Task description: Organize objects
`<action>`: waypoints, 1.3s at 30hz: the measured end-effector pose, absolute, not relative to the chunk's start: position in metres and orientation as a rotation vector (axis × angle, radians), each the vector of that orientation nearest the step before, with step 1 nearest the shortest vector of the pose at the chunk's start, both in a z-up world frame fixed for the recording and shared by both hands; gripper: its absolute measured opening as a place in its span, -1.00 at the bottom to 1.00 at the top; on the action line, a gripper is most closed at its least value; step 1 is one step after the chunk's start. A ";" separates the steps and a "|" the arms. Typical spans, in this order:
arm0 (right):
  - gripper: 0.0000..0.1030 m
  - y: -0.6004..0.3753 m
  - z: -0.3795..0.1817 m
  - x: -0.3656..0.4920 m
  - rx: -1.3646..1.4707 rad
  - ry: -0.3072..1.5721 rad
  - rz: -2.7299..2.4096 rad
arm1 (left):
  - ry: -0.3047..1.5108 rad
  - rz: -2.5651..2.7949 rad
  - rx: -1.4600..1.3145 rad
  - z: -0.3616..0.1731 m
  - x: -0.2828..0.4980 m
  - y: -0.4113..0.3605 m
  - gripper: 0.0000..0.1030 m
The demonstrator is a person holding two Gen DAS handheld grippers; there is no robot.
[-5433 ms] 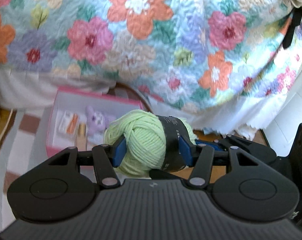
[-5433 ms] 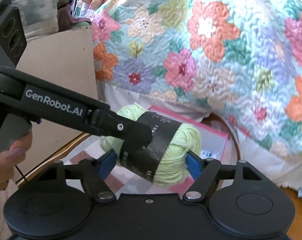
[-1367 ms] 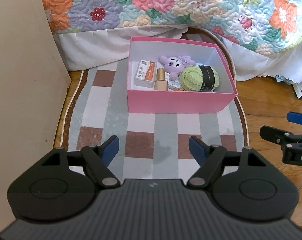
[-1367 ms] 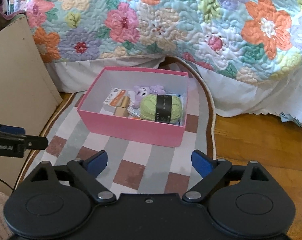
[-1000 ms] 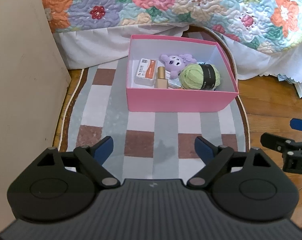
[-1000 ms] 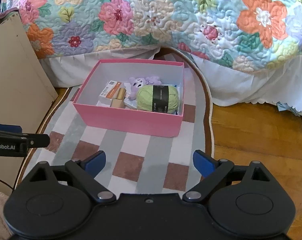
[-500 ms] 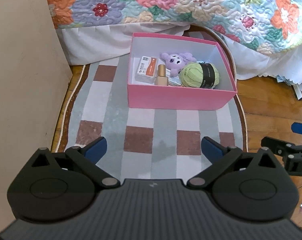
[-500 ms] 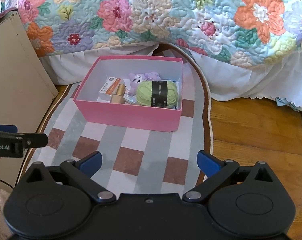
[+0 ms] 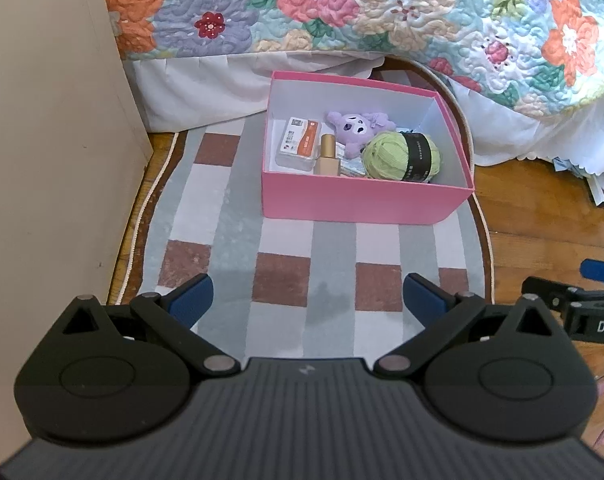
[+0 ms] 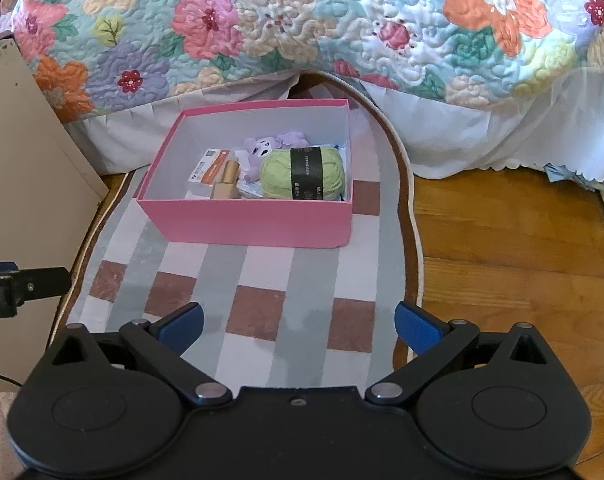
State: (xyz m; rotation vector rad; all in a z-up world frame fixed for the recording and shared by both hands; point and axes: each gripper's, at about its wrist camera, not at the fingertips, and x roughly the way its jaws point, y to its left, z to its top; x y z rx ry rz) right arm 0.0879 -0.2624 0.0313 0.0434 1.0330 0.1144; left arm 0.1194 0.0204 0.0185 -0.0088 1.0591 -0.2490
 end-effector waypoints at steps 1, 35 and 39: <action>1.00 -0.262 0.032 0.087 0.034 1.027 0.108 | 1.060 -0.245 -0.007 0.018 0.119 0.020 1.00; 1.00 -0.264 0.039 0.081 0.020 1.015 0.087 | 1.158 -0.213 0.056 0.006 0.117 0.017 1.00; 1.00 -0.264 0.039 0.081 0.030 1.016 0.095 | 1.143 -0.203 0.086 0.006 0.117 0.015 1.00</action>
